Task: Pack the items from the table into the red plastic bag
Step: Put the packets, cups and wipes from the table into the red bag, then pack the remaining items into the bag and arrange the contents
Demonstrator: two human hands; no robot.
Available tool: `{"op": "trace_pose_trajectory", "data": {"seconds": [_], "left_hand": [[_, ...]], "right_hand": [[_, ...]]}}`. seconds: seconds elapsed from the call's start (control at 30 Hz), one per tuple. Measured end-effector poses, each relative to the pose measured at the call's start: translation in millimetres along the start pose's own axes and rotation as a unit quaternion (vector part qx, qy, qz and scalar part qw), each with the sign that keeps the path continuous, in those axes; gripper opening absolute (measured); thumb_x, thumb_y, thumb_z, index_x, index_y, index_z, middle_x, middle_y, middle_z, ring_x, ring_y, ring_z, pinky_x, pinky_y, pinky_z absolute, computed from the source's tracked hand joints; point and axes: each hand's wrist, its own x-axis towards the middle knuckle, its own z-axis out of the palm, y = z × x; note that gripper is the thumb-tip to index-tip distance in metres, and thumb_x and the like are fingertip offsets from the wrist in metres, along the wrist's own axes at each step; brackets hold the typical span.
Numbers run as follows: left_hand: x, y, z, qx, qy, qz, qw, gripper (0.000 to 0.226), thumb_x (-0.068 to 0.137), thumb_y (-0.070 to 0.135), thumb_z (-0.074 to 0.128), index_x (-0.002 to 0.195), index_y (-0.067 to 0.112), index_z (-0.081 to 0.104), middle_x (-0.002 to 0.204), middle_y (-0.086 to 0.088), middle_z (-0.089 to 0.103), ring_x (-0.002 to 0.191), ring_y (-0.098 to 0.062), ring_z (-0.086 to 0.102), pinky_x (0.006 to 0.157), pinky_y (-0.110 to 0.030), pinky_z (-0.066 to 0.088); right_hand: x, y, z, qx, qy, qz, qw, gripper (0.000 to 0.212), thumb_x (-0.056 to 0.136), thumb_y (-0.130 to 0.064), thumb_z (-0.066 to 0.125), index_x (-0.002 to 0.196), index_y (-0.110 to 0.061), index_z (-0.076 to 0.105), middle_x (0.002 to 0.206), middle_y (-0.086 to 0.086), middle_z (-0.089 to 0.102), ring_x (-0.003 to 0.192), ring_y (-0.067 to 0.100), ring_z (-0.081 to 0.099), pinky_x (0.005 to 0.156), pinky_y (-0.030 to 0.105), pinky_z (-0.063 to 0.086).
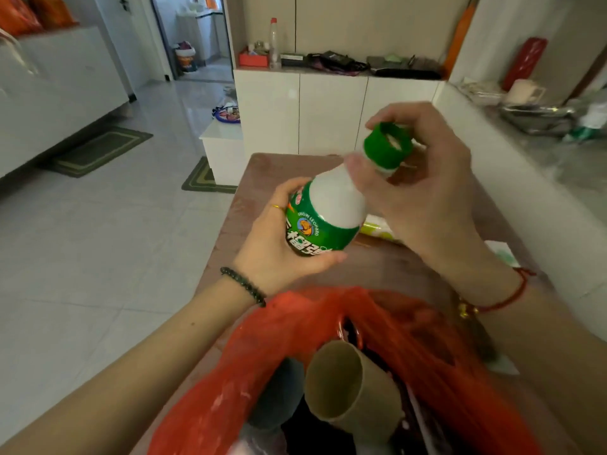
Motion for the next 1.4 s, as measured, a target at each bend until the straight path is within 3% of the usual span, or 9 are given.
{"op": "trace_pose_trajectory", "data": {"seconds": [0.23,0.37,0.57,0.67,0.77,0.9,1.0,1.27,1.4], "left_hand": [[-89,48,16,0.054,-0.121,0.036,0.991,0.074,0.046,0.056,0.07,0.109,0.054,0.032,0.114,0.016,0.056,0.103,0.001,0.057,0.088,-0.015,0.047],[-137,34,10,0.185,-0.198,0.032,0.962,0.091,0.051,0.067,0.059,0.132,0.042,0.027,0.13,0.008,0.046,0.115,-0.001,0.044,0.099,-0.01,0.032],[-203,-3,-34,0.383,-0.043,0.024,0.922,0.093,0.059,0.067,0.052,0.137,0.036,0.013,0.141,-0.017,0.038,0.131,-0.037,0.036,0.107,-0.054,0.033],[-239,-16,-53,0.275,-0.047,-0.154,0.948,0.085,0.073,0.043,0.065,0.14,0.02,0.018,0.135,-0.012,0.046,0.117,-0.026,0.05,0.1,-0.035,0.041],[-267,-33,-69,0.23,-0.083,-0.281,0.928,0.032,0.089,0.023,0.052,0.118,0.01,0.052,0.107,-0.012,0.065,0.093,-0.026,0.06,0.083,-0.03,0.045],[-267,-23,-75,-0.029,0.013,-0.343,0.939,0.027,0.097,0.011,0.037,0.073,0.008,0.05,0.043,0.0,0.057,0.038,-0.015,0.055,0.043,-0.02,0.045],[-242,14,-81,-0.247,0.095,-0.335,0.904,0.033,0.097,0.008,0.028,0.069,0.011,0.044,0.029,0.004,0.042,0.02,-0.006,0.037,0.027,-0.01,0.035],[-171,67,-85,-0.337,0.054,-0.219,0.914,0.032,0.098,0.015,0.028,0.068,0.016,0.039,0.038,0.009,0.044,0.028,-0.002,0.039,0.036,-0.022,0.051],[-138,82,-90,-0.337,0.084,-0.187,0.919,0.032,0.098,0.012,0.029,0.069,0.019,0.04,0.035,0.011,0.045,0.028,0.0,0.038,0.039,-0.02,0.051]], "right_hand": [[-80,-67,-67,-0.067,-0.06,0.144,0.986,0.017,0.078,-0.031,0.067,0.091,-0.03,0.057,0.09,-0.017,0.06,0.076,0.001,0.061,0.057,0.012,0.052],[-156,-71,-58,-0.048,0.036,0.25,0.967,0.013,0.08,-0.015,0.065,0.079,-0.025,0.057,0.077,-0.01,0.062,0.059,0.002,0.06,0.049,0.012,0.048],[-237,-72,-34,0.038,0.178,0.421,0.889,0.012,0.085,-0.015,0.061,0.074,-0.02,0.056,0.076,0.006,0.061,0.052,0.013,0.062,0.037,0.024,0.049],[-260,-69,-14,0.087,0.201,0.451,0.865,0.01,0.085,-0.012,0.06,0.077,-0.014,0.055,0.083,0.005,0.059,0.074,0.021,0.064,0.047,0.023,0.055],[-275,-63,2,0.113,0.222,0.498,0.83,0.009,0.086,-0.016,0.059,0.08,-0.014,0.054,0.094,0.008,0.059,0.085,0.024,0.063,0.055,0.027,0.058],[-278,-53,8,0.184,0.226,0.532,0.795,0.011,0.087,-0.016,0.058,0.087,-0.01,0.049,0.101,0.009,0.053,0.091,0.021,0.061,0.056,0.021,0.058],[-279,-46,9,0.184,0.167,0.553,0.795,0.022,0.087,-0.017,0.059,0.103,-0.008,0.049,0.113,0.015,0.052,0.104,0.028,0.06,0.067,0.027,0.06],[-270,-44,-34,-0.229,-0.11,0.434,0.865,0.06,0.082,-0.028,0.064,0.135,-0.014,0.039,0.132,0.007,0.049,0.12,0.024,0.047,0.1,0.039,0.042],[-279,-30,-89,-0.506,-0.107,0.438,0.735,0.08,0.076,-0.038,0.067,0.14,-0.015,0.024,0.146,0.018,0.028,0.134,0.037,0.028,0.108,0.052,0.026]]}}
